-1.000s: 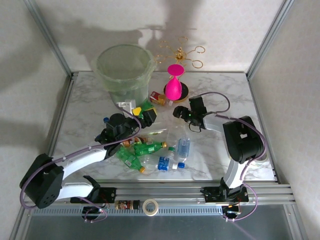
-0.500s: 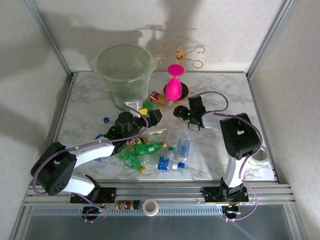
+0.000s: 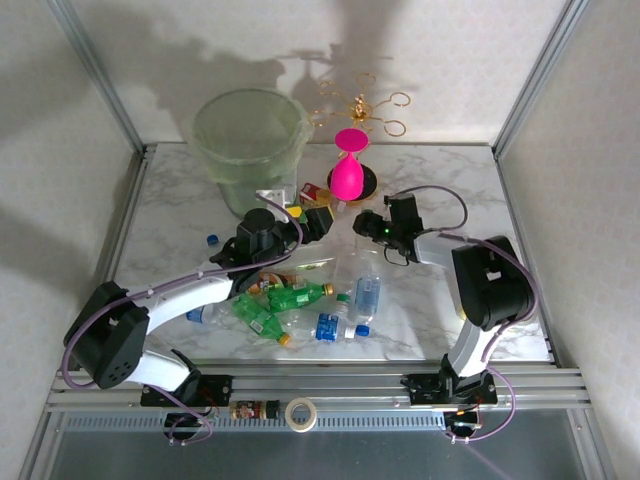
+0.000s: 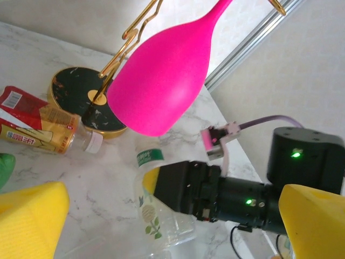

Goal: Put the plastic bottles in the bin

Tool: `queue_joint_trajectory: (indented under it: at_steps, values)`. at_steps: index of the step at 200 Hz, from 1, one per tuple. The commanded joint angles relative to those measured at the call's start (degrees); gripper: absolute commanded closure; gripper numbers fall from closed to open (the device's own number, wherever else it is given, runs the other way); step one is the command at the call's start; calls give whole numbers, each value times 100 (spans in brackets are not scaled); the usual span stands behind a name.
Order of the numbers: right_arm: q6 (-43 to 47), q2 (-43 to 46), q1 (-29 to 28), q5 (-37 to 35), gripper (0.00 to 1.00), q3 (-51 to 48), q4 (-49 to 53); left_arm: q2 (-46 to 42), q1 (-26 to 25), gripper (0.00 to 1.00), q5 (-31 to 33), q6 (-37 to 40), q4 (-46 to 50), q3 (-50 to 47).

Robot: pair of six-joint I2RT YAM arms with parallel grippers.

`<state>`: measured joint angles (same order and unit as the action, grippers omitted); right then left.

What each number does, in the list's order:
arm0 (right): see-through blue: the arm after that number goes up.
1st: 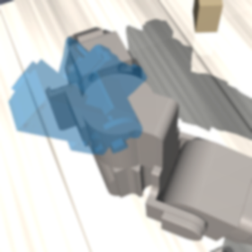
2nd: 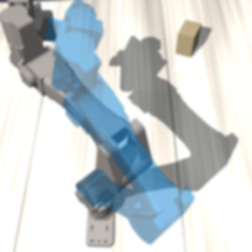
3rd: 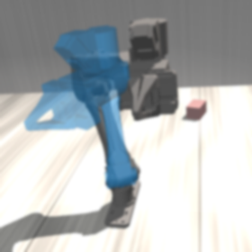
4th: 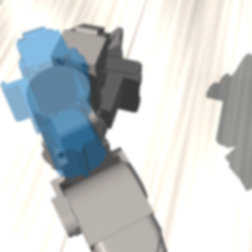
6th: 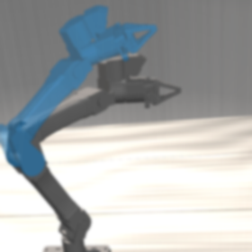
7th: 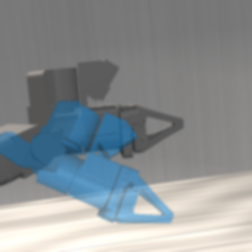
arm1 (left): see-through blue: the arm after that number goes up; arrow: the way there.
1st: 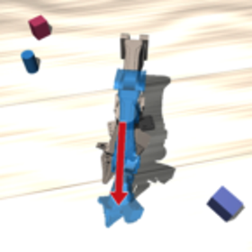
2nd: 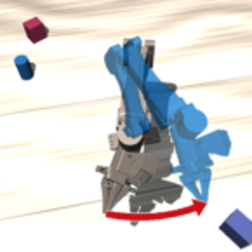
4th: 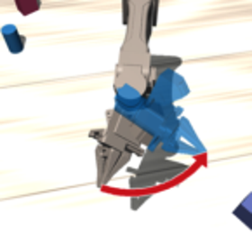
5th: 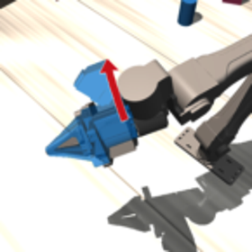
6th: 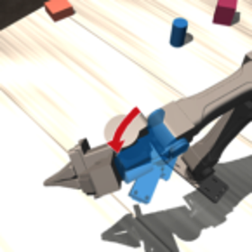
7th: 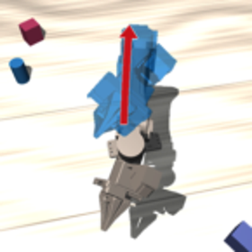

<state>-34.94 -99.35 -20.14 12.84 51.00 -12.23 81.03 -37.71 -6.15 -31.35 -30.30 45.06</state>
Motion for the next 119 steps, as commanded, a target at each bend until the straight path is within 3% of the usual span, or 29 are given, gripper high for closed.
queue_joint_trajectory:
  at_steps: [1,80,119]
  values:
    - [171,568,67,193,57,-136,-151,-229,-93,0,-24,-37,-14,-158]
    - [136,2347,133,570,57,-473,132,96,-518,0,-1169,200,-345,-107]
    - [-236,2822,124,938,57,-724,-202,588,-799,0,-1729,-148,-1059,14]
